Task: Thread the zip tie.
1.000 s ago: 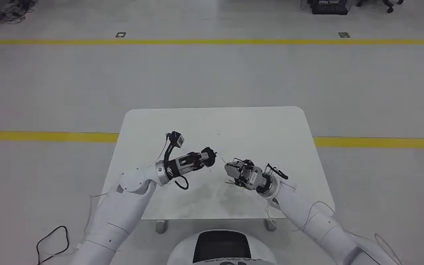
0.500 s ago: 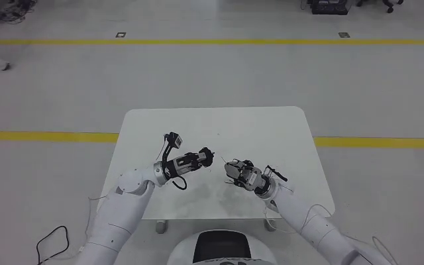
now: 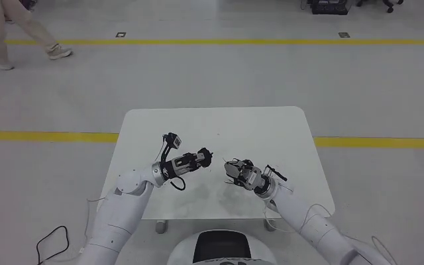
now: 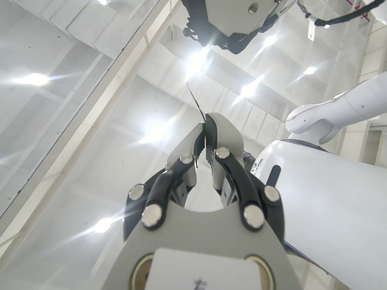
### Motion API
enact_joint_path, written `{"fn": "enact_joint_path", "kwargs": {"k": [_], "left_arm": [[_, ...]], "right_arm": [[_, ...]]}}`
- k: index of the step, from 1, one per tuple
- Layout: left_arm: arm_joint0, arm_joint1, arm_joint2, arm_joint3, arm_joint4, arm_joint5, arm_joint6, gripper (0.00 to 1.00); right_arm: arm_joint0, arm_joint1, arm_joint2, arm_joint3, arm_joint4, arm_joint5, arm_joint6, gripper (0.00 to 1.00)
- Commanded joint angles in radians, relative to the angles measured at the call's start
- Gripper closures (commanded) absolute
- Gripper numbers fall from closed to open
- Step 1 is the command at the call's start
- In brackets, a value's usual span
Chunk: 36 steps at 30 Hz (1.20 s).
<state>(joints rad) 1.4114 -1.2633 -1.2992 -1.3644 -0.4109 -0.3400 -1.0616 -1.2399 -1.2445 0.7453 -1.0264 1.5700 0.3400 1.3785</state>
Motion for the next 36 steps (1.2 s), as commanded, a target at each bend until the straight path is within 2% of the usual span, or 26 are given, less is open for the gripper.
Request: {"fn": "enact_joint_path", "kwargs": {"k": [1,4,7,12,16,20,31,33,35,36], "left_arm": [[0.000,0.000,0.000,0.000,0.000,0.000,0.000,1.00],[0.003,0.000,0.006,-0.007,0.003,0.006,0.027,1.00],[0.009,0.004,0.007,-0.015,0.001,0.006,0.047,1.00],[0.011,0.011,0.006,-0.020,-0.006,0.003,0.068,1.00],[0.013,0.016,0.008,-0.021,-0.012,0.001,0.079,1.00],[0.015,0.021,0.006,-0.026,-0.023,0.000,0.092,1.00],[0.017,0.024,0.005,-0.034,-0.040,0.000,0.090,1.00],[0.019,0.024,0.014,-0.046,-0.036,0.012,0.117,1.00],[0.021,0.026,0.012,-0.054,-0.039,0.016,0.124,1.00],[0.022,0.028,0.009,-0.059,-0.042,0.018,0.126,1.00]], "right_arm": [[-0.015,-0.002,0.027,-0.008,0.000,0.000,-0.020,1.00],[-0.039,-0.007,0.077,-0.019,0.000,0.000,-0.015,1.00],[-0.039,-0.006,0.118,-0.034,-0.001,-0.001,-0.031,1.00],[-0.044,0.008,0.161,-0.082,-0.146,-0.140,-0.058,1.00],[-0.057,0.014,0.177,-0.113,-0.206,-0.174,-0.064,1.00],[-0.062,0.017,0.187,-0.124,-0.287,-0.243,-0.037,1.00],[-0.063,0.017,0.187,-0.124,-0.291,-0.249,-0.034,1.00],[-0.068,0.022,0.202,-0.147,-0.370,-0.328,-0.117,1.00],[-0.082,0.029,0.225,-0.167,-0.416,-0.382,-0.141,1.00],[-0.084,0.034,0.237,-0.176,-0.472,-0.417,-0.162,1.00]]}}
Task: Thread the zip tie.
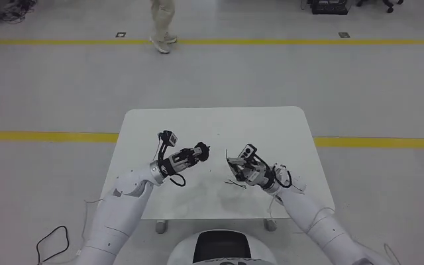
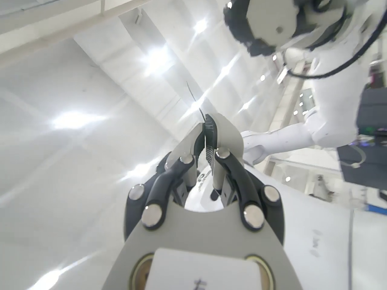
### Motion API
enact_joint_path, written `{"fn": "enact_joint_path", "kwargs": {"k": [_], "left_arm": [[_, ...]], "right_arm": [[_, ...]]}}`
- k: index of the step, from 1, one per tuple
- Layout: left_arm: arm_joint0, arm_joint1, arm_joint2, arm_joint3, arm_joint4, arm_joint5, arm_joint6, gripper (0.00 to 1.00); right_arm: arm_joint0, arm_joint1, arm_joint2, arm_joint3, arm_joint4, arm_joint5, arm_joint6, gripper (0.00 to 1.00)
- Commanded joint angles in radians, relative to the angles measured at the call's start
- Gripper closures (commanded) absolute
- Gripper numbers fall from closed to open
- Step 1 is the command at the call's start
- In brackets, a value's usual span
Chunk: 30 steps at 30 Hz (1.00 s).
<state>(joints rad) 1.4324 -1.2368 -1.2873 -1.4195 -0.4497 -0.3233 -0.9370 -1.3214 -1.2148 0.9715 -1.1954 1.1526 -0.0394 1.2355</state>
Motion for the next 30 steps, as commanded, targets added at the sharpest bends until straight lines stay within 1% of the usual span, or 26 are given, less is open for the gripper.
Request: {"fn": "enact_joint_path", "kwargs": {"k": [1,3,4,5,7,8,9,11,14,16,18,22,24,30], "left_arm": [[0.003,0.004,-0.009,-0.010,-0.008,0.003,0.003,1.00],[0.006,0.007,-0.016,-0.022,-0.013,0.009,0.003,1.00],[0.008,0.010,-0.022,-0.030,-0.015,0.012,0.005,1.00],[0.010,0.012,-0.027,-0.036,-0.016,0.015,0.006,1.00],[0.014,0.015,-0.034,-0.048,-0.024,0.024,0.006,1.00],[0.017,0.018,-0.039,-0.056,-0.028,0.031,0.007,1.00],[0.020,0.019,-0.042,-0.061,-0.026,0.036,0.009,1.00],[0.025,0.023,-0.046,-0.074,-0.020,0.045,0.018,1.00],[0.031,0.027,-0.046,-0.084,-0.017,0.052,0.026,1.00],[0.033,0.029,-0.044,-0.090,-0.017,0.057,0.028,1.00],[0.034,0.030,-0.036,-0.099,-0.013,0.065,0.032,1.00],[0.032,0.033,-0.023,-0.108,-0.009,0.069,0.038,1.00],[0.030,0.033,-0.020,-0.107,-0.013,0.063,0.033,1.00],[0.030,0.033,-0.020,-0.107,-0.013,0.063,0.033,1.00]], "right_arm": [[-0.011,0.010,0.025,-0.026,-0.110,-0.083,-0.038,1.00],[-0.024,0.020,0.043,-0.050,-0.199,-0.134,-0.062,1.00],[-0.032,0.026,0.057,-0.068,-0.263,-0.177,-0.087,1.00],[-0.041,0.030,0.066,-0.081,-0.315,-0.206,-0.111,1.00],[-0.060,0.037,0.083,-0.114,-0.384,-0.249,-0.145,1.00],[-0.073,0.041,0.095,-0.131,-0.426,-0.284,-0.165,1.00],[-0.081,0.044,0.104,-0.146,-0.457,-0.301,-0.177,1.00],[-0.100,0.052,0.138,-0.198,-0.556,-0.301,-0.221,1.00],[-0.141,0.057,0.175,-0.276,-0.676,-0.301,-0.270,1.00],[-0.164,0.059,0.192,-0.314,-0.745,-0.301,-0.301,1.00],[-0.186,0.060,0.204,-0.354,-0.833,-0.301,-0.341,1.00],[-0.215,0.059,0.211,-0.401,-0.944,-0.301,-0.408,1.00],[-0.222,0.058,0.210,-0.417,-0.972,-0.301,-0.428,1.00],[-0.223,0.057,0.210,-0.419,-0.975,-0.301,-0.431,1.00]]}}
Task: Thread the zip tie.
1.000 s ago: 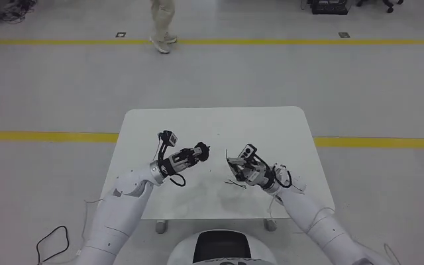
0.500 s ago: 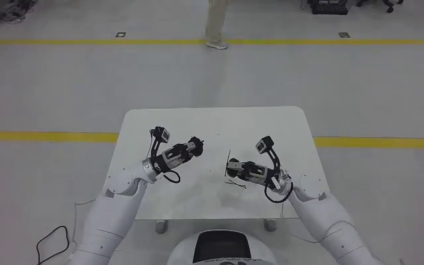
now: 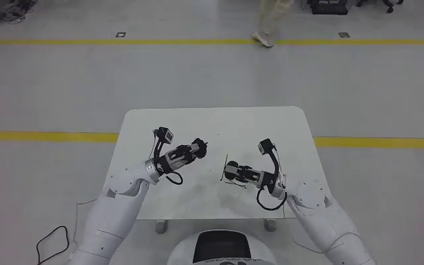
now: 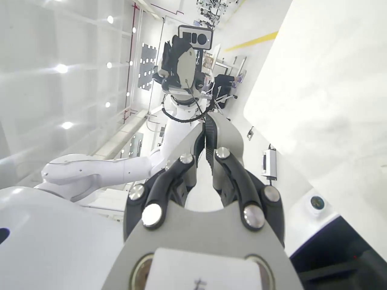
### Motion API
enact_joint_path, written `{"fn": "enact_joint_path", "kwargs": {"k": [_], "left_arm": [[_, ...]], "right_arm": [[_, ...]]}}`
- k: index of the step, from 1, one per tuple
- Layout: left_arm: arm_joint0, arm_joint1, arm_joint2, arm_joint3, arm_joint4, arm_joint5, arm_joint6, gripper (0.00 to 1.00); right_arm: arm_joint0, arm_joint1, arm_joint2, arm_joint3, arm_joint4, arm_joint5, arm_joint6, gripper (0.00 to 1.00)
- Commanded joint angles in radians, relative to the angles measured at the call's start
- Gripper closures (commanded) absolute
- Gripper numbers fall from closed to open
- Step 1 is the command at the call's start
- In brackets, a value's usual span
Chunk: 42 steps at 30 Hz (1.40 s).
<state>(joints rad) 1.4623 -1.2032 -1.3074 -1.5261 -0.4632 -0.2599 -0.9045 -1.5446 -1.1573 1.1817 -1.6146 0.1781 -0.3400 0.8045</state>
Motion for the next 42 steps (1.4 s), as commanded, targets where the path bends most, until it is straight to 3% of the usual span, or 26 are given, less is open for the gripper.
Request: {"fn": "enact_joint_path", "kwargs": {"k": [1,4,6,12,22,37,42], "left_arm": [[0.000,0.000,0.000,0.000,0.000,0.000,0.000,1.00],[0.000,0.000,0.000,0.000,0.000,0.000,0.000,1.00],[0.002,0.000,0.006,-0.008,0.008,0.011,0.032,1.00],[0.013,0.004,0.017,-0.046,-0.008,0.062,0.064,1.00],[0.027,0.012,0.029,-0.089,-0.070,0.108,0.043,1.00],[0.013,0.018,0.075,-0.088,-0.068,0.110,0.055,1.00],[0.002,0.024,0.082,-0.085,-0.014,0.069,0.032,1.00]], "right_arm": [[0.000,0.000,0.000,0.000,0.000,0.000,0.000,1.00],[0.000,0.000,0.000,0.000,0.000,0.000,0.000,1.00],[0.001,0.000,0.000,-0.006,-0.019,0.000,-0.019,1.00],[-0.027,0.007,-0.002,-0.110,-0.306,0.000,-0.169,1.00],[-0.060,0.022,-0.038,-0.166,-0.607,0.000,-0.367,1.00],[-0.079,0.030,-0.072,-0.180,-0.796,0.011,-0.494,1.00],[-0.083,0.031,-0.070,-0.188,-0.816,0.018,-0.499,1.00]]}}
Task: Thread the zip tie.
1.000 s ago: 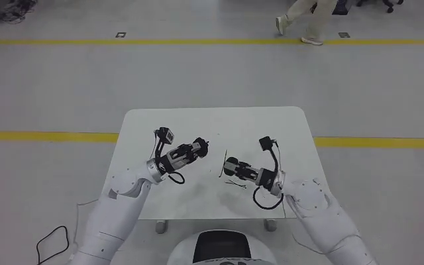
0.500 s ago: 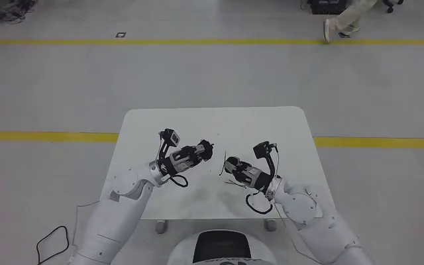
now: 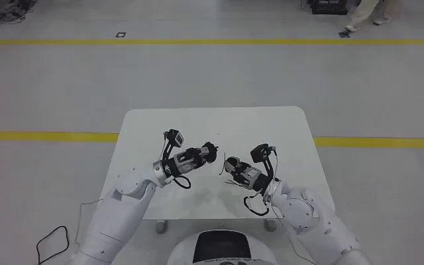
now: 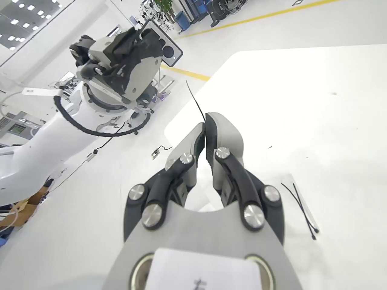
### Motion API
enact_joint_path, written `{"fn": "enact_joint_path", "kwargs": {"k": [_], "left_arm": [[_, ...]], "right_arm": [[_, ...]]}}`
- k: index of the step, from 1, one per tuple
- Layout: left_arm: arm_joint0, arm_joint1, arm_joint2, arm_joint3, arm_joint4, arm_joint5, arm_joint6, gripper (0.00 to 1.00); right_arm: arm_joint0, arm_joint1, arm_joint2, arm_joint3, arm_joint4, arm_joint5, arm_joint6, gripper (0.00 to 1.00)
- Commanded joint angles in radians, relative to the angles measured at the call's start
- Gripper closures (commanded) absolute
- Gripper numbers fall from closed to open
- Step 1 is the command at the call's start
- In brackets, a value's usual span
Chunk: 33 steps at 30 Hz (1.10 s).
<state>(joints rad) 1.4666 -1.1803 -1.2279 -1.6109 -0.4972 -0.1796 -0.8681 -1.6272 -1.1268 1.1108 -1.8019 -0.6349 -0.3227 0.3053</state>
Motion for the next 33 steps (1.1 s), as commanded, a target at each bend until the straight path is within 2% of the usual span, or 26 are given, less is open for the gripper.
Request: {"fn": "enact_joint_path", "kwargs": {"k": [1,9,10,14,16,17,19,21,25,33], "left_arm": [[-0.003,0.003,0.005,0.005,0.041,-0.027,-0.005,1.00],[-0.005,0.003,0.005,0.007,0.055,-0.030,0.004,1.00],[-0.009,0.005,0.008,0.002,0.117,-0.029,0.027,1.00],[0.002,0.015,0.014,-0.041,0.359,-0.107,0.102,1.00],[0.011,0.019,0.014,-0.053,0.430,-0.128,0.134,1.00],[0.015,0.022,0.012,-0.064,0.480,-0.155,0.151,1.00],[0.023,0.026,0.008,-0.082,0.540,-0.160,0.178,1.00],[0.033,0.030,0.003,-0.118,0.617,-0.160,0.214,1.00],[0.053,0.042,0.021,-0.190,0.723,-0.160,0.231,1.00],[0.054,0.044,0.024,-0.194,0.740,-0.160,0.234,1.00]], "right_arm": [[-0.001,0.001,0.002,-0.003,-0.007,0.000,0.003,1.00],[-0.002,0.002,0.004,-0.005,-0.013,-0.003,0.007,1.00],[-0.002,0.002,0.004,-0.005,-0.013,-0.003,0.007,1.00],[-0.002,0.003,0.004,-0.007,-0.020,-0.004,0.023,1.00],[-0.005,0.005,0.008,-0.012,-0.022,-0.005,0.044,1.00],[-0.006,0.007,0.012,-0.015,-0.020,-0.006,0.059,1.00],[-0.006,0.010,0.018,-0.021,-0.020,-0.004,0.086,1.00],[-0.006,0.012,0.024,-0.025,-0.017,-0.005,0.117,1.00],[-0.002,0.017,0.030,-0.036,-0.008,-0.004,0.184,1.00],[-0.001,0.018,0.032,-0.037,-0.006,-0.003,0.191,1.00]]}}
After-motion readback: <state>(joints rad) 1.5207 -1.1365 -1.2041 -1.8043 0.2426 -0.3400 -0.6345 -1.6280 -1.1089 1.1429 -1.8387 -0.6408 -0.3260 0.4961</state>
